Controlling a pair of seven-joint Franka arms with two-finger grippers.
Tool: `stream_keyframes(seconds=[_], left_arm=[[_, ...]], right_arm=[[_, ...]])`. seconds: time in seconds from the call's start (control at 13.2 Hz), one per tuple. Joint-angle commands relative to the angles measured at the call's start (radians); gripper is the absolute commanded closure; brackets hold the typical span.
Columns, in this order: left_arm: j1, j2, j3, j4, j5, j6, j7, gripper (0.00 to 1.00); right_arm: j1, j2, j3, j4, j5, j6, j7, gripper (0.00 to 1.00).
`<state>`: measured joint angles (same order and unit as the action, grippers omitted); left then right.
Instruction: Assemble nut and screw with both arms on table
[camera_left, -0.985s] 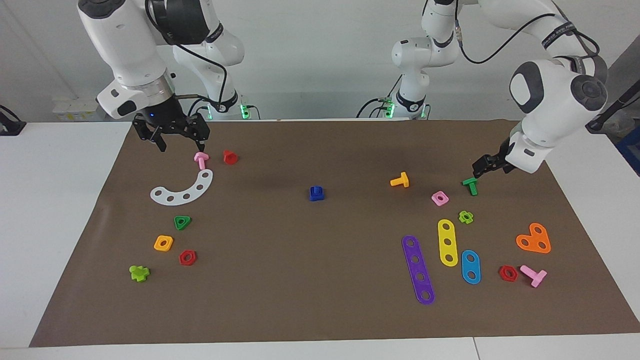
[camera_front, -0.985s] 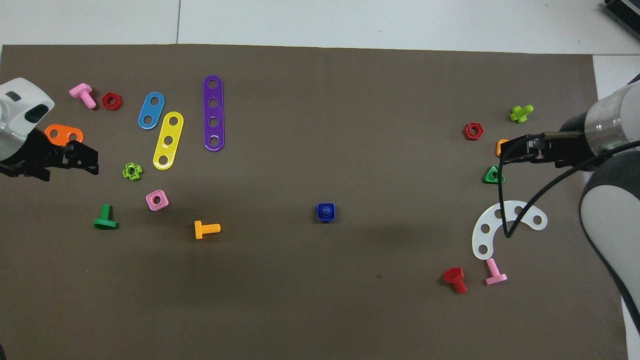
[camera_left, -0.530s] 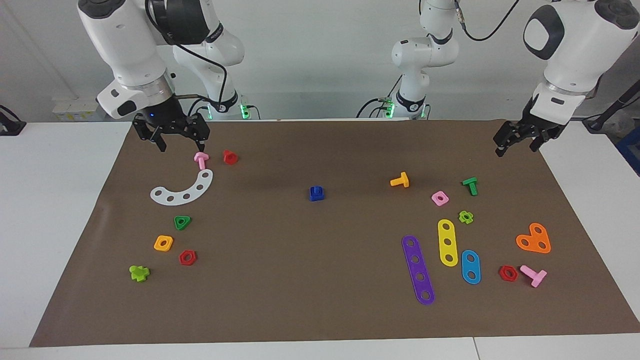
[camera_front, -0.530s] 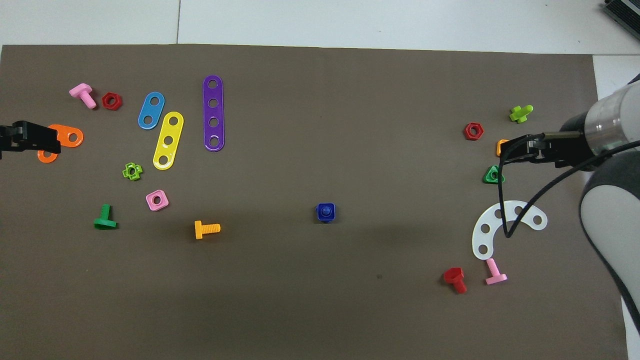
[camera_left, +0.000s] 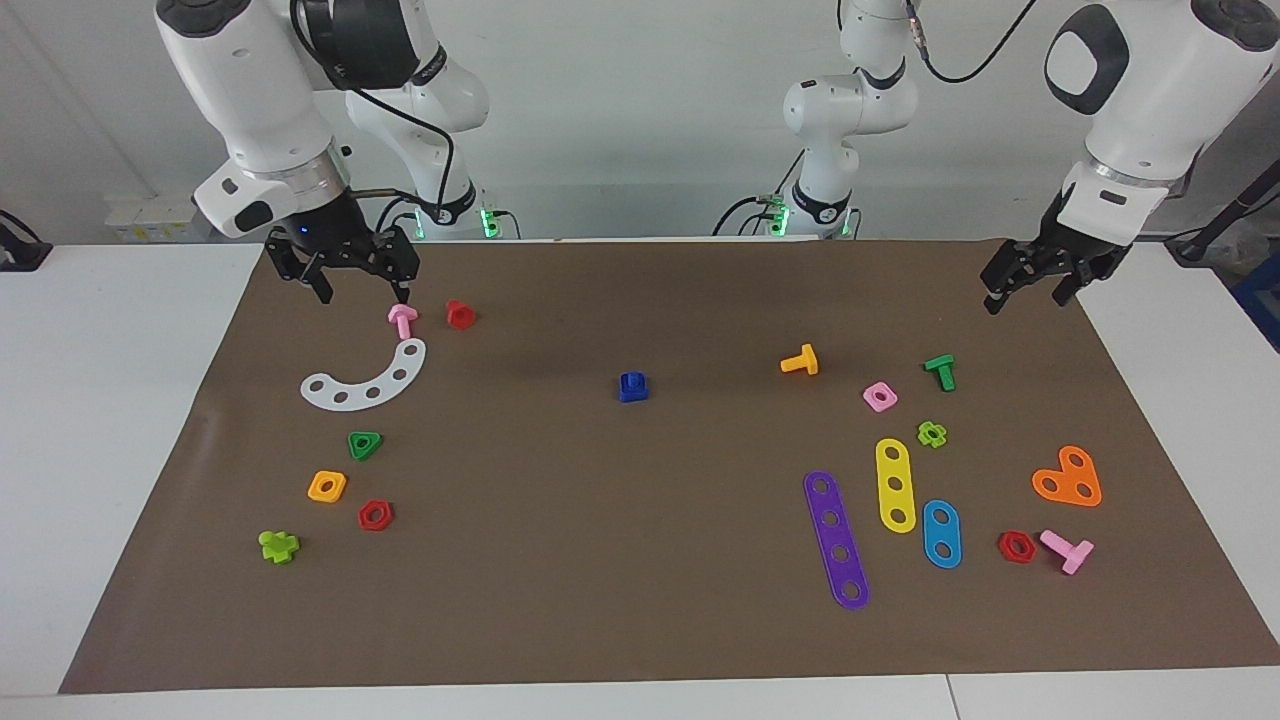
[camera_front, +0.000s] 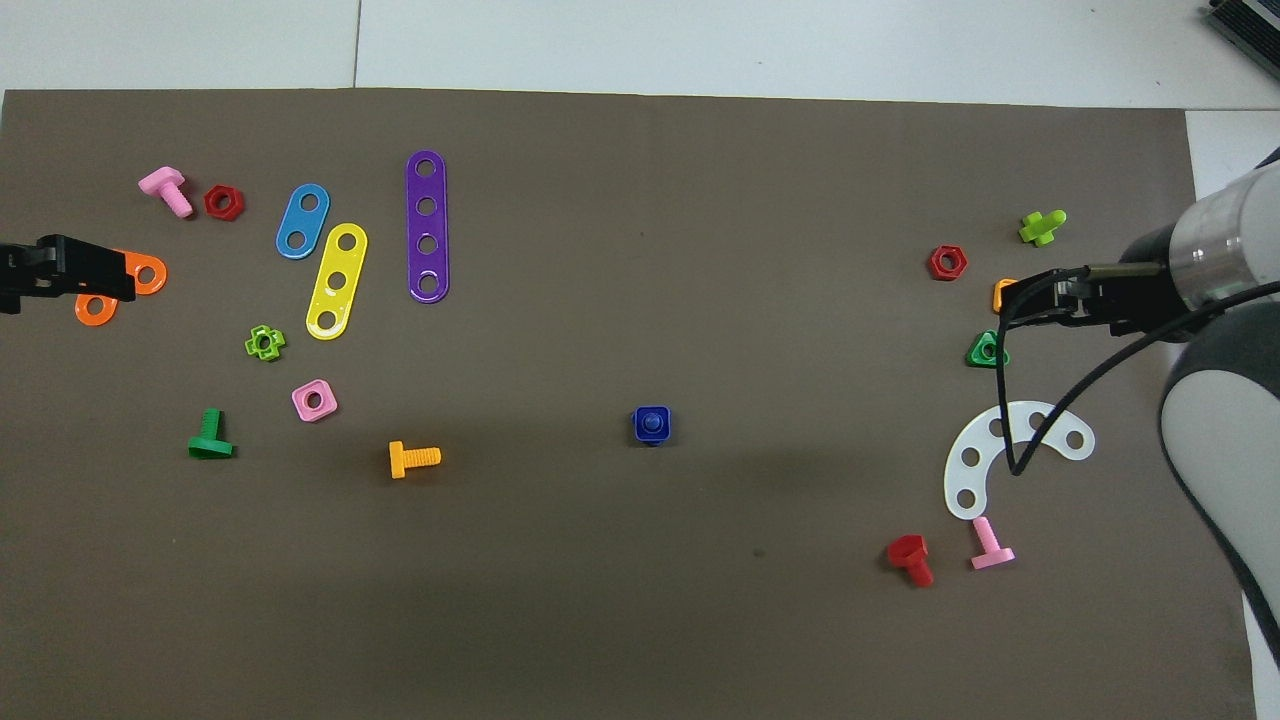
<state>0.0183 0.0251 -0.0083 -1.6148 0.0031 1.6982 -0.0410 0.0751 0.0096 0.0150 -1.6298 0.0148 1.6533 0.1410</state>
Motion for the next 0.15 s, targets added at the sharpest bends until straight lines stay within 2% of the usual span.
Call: stream_keyframes(seconds=[0.0,0.08], left_arm=[[0.0,-0.004,0.004,-0.001,-0.014,0.003,0.007,0.0],[-0.001,-0.005,0.005,-0.004,-0.014,0.0,0.007,0.0]], right_arm=[[-0.012,-0.008,0.002,0.001,0.028,-0.01,-0.027,0.0],[-0.012,-0.008,0.003,0.001,0.028,-0.012,-0.027,0.0]])
